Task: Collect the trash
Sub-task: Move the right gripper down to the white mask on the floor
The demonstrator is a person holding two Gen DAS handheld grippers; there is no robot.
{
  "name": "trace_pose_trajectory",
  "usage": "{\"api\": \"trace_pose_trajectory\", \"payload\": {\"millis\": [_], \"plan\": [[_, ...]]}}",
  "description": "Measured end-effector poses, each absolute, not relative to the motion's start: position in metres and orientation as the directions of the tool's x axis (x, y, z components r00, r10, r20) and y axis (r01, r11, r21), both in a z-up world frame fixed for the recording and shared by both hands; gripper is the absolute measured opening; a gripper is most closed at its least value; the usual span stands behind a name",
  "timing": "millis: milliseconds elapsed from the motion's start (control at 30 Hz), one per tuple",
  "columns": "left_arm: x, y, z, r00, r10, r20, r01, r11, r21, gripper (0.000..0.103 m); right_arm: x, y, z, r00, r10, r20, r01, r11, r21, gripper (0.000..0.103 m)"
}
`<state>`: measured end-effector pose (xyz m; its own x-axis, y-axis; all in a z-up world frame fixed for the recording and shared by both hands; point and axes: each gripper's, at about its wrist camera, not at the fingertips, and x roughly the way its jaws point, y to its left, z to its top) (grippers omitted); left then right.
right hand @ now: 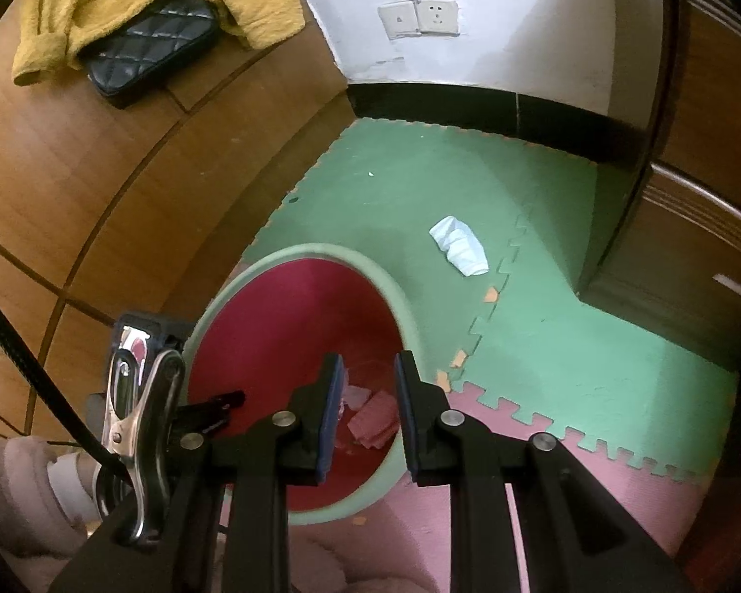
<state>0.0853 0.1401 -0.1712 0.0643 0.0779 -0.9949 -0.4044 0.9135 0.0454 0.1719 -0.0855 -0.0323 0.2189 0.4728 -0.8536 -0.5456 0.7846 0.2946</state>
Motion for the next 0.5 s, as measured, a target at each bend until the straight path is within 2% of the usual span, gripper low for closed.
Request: {"api": "trace_pose_trajectory", "payload": {"millis": [400,500], "plan": [[0.084,0.138,-0.174,0.064,0.066,-0.996,-0.393,0.919,0.036,0.010,0.202,-0.085,-0.037,0.257,0.430,-0.866,-0.485,0.832,0.269,0.023],[0.083,0.141,-0.175,0.068,0.052,-0.996,-0.396,0.918,0.021,0.010,0.227,-0.087,-0.051,0.260,0.406,-0.876,-0.440,0.857,0.267,0.030]]}}
